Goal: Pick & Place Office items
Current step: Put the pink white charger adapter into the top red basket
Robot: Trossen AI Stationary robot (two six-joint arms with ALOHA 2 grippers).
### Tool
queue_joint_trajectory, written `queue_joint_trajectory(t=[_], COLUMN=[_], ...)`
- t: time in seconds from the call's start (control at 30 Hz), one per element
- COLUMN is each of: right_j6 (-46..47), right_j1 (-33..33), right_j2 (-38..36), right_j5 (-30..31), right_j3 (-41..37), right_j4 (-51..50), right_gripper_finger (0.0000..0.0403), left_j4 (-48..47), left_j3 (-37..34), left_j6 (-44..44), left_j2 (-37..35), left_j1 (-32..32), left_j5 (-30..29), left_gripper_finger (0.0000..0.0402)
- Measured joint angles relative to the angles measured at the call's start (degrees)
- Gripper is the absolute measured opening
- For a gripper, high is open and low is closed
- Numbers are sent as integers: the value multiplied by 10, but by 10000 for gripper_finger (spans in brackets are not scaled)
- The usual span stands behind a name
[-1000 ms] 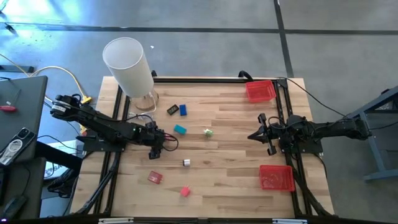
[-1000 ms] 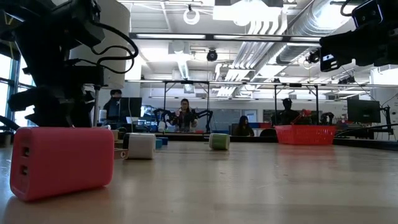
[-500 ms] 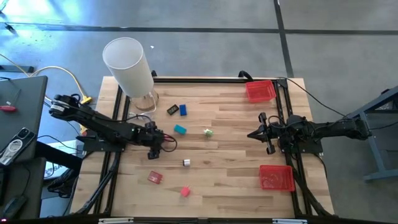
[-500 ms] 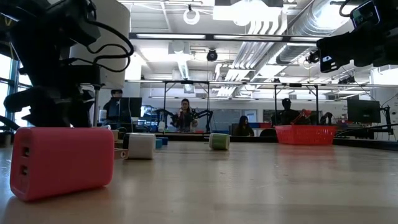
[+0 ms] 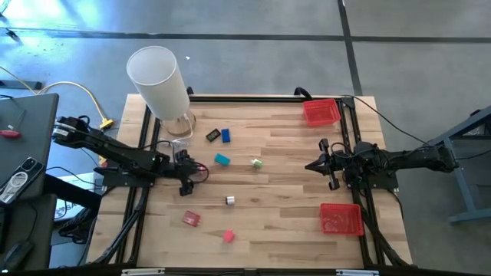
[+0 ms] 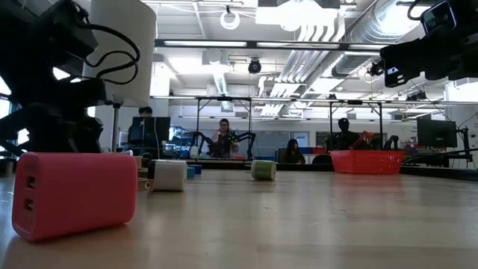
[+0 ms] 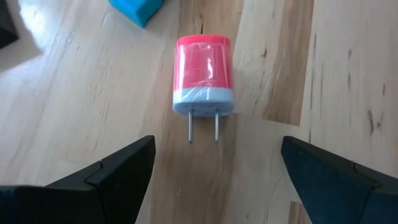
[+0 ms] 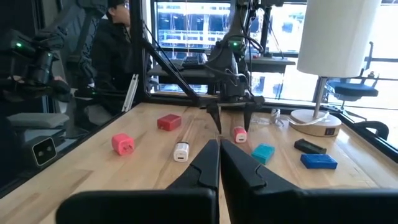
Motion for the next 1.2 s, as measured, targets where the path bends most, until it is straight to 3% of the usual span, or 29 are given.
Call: queue_joint_trajectory(t=[0.37,1.2], right_j6=[-2,-3], right_j1=[0,0], right_j2=[0,0], right_j5=[0,0], right_j3=[0,0], right_j4=[0,0], right_gripper_finger=[3,3], left_j4=[138,218], left_j3=[-74,-103], left_j6=[9,26], left_j2=[-3,2], left_j1=[0,0], left_j5=[7,10], left_gripper_finger=[342,342])
